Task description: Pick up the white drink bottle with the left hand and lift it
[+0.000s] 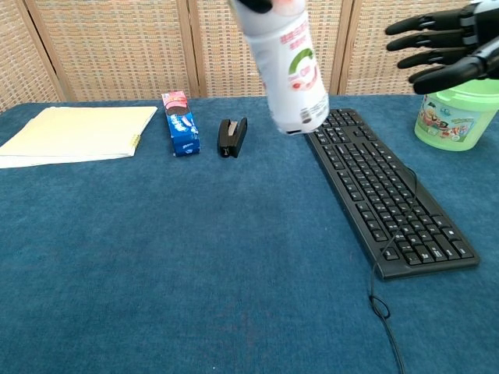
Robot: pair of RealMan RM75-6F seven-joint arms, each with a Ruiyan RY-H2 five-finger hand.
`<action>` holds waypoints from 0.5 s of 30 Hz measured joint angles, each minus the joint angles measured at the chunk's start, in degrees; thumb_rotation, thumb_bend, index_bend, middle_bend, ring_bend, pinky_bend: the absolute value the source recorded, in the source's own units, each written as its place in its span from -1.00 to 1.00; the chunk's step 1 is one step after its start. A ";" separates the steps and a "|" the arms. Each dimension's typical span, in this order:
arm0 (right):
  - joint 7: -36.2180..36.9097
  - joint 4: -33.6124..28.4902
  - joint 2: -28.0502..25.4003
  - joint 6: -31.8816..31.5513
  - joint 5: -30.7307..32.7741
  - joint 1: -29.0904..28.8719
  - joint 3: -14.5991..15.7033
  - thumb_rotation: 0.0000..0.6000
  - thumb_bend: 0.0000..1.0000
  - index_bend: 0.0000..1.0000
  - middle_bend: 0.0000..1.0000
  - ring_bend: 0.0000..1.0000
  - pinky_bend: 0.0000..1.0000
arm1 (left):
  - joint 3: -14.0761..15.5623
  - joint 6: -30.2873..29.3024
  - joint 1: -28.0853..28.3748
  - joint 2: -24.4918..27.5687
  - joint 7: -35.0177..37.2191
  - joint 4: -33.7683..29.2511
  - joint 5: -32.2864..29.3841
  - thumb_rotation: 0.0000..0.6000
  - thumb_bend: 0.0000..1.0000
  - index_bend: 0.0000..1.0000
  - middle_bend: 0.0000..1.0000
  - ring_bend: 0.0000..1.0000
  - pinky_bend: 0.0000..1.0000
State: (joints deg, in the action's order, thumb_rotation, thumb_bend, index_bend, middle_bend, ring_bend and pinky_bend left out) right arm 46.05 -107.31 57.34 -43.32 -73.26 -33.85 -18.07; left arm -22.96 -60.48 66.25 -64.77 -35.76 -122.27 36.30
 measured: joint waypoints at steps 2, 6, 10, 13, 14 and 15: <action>-0.51 -0.69 0.79 0.44 0.24 -0.88 -0.20 1.00 -1.00 -0.87 -1.00 -1.00 -1.00 | -0.46 -0.37 0.88 -0.71 0.02 0.15 -0.94 1.00 -0.08 0.35 0.18 0.15 0.36; -1.93 -1.44 3.06 0.84 1.16 -2.42 -0.52 1.00 -1.00 -0.87 -1.00 -1.00 -1.00 | -1.30 -1.12 2.45 -1.89 0.34 0.69 -2.64 1.00 -0.08 0.35 0.18 0.15 0.36; -3.81 -1.12 6.16 1.06 3.21 -4.20 -0.76 1.00 -1.00 -0.86 -0.99 -1.00 -1.00 | -2.18 -1.18 3.03 -2.39 2.43 1.29 -3.89 1.00 -0.08 0.35 0.18 0.15 0.36; -6.46 -0.58 8.92 1.06 5.71 -5.99 -0.99 1.00 -1.00 -0.78 -0.88 -0.99 -1.00 | -2.46 -1.13 3.42 -2.79 3.63 2.23 -4.36 1.00 -0.08 0.36 0.19 0.15 0.36; -8.11 -0.35 9.96 0.82 6.99 -6.66 -1.10 1.00 -1.00 -0.73 -0.82 -0.95 -1.00 | -2.53 -1.11 3.51 -2.94 4.18 2.46 -4.45 1.00 -0.08 0.36 0.19 0.15 0.36; -9.47 -0.18 10.69 0.52 8.06 -7.14 -1.17 1.00 -1.00 -0.65 -0.70 -0.85 -1.00 | -2.55 -1.07 3.65 -3.14 4.86 2.79 -4.52 1.00 -0.08 0.36 0.19 0.15 0.36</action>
State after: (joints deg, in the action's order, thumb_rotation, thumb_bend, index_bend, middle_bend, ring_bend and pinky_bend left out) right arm 36.58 -107.49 68.02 -42.81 -65.20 -40.98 -19.25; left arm -25.51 -61.55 69.90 -67.91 -30.90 -119.48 31.78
